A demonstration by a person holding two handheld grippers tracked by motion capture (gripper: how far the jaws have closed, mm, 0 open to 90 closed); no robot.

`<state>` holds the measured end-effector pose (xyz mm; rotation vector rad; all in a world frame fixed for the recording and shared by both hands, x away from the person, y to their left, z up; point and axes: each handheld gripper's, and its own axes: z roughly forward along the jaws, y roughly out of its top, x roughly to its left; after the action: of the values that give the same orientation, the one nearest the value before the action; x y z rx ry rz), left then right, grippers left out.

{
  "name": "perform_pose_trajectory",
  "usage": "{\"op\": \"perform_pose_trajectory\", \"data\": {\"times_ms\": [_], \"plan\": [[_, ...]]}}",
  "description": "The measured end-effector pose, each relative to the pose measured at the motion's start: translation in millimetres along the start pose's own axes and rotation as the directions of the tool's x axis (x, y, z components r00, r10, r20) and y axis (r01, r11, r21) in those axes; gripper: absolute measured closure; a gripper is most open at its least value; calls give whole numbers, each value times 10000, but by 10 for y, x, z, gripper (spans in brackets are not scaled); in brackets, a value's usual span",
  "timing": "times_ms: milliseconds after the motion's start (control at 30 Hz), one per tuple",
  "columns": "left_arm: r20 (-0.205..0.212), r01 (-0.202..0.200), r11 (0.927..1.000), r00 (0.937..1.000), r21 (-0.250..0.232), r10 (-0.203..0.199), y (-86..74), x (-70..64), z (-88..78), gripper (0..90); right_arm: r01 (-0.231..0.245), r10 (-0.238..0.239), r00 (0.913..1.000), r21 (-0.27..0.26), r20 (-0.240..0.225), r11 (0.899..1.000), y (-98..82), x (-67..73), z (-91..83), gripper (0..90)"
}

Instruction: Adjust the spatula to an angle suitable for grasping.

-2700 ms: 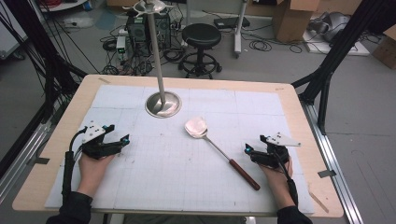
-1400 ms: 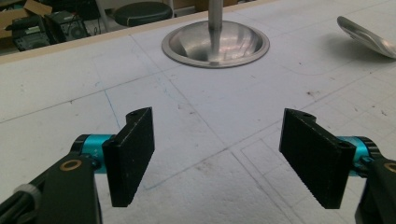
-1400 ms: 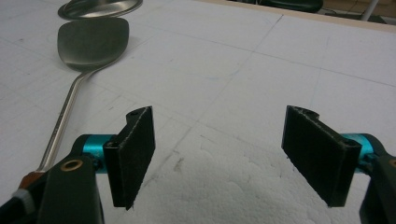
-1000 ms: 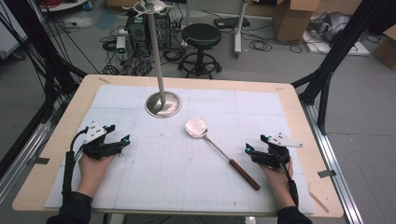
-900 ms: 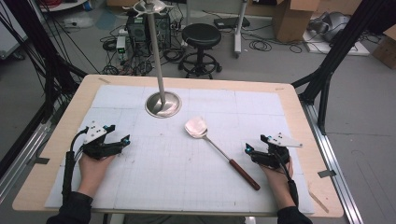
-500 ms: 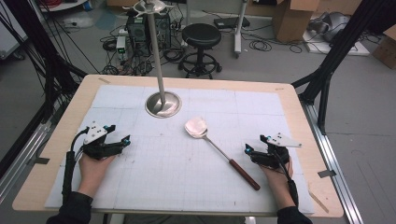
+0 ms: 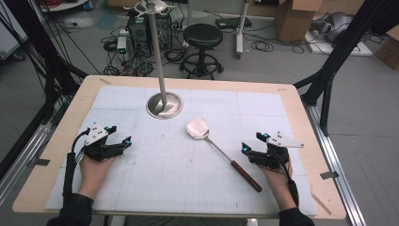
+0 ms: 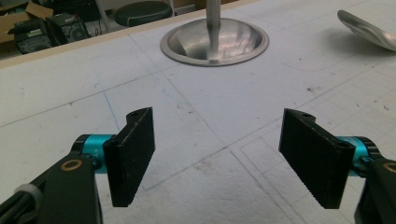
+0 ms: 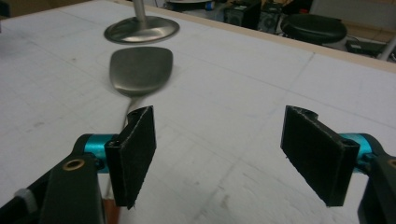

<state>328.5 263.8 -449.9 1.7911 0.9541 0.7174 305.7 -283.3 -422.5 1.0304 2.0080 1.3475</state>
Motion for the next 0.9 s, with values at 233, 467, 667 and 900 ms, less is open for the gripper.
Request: {"op": "perform_pose_trajectory", "data": {"times_ms": [233, 467, 667, 900], "plan": [[-38, -53, 10000, 10000, 19, 53, 1, -12, 5, 275, 480, -454, 9973, 453, -569, 9978, 126, 261, 157, 257], [-71, -83, 10000, 9999, 49, 83, 2, -15, 7, 277, 597, -444, 9941, 1583, -985, 9856, 179, 413, 352, 270], [-87, -155, 9999, 9998, 46, 156, 2, -23, 9, 277, 638, -405, 9936, 2286, -1051, 9714, 171, 445, 454, 294], [-95, -224, 9997, 9997, 68, 224, 2, -31, 9, 278, 914, -485, 9894, 3285, -1366, 9401, 135, 486, 563, 430]]}}
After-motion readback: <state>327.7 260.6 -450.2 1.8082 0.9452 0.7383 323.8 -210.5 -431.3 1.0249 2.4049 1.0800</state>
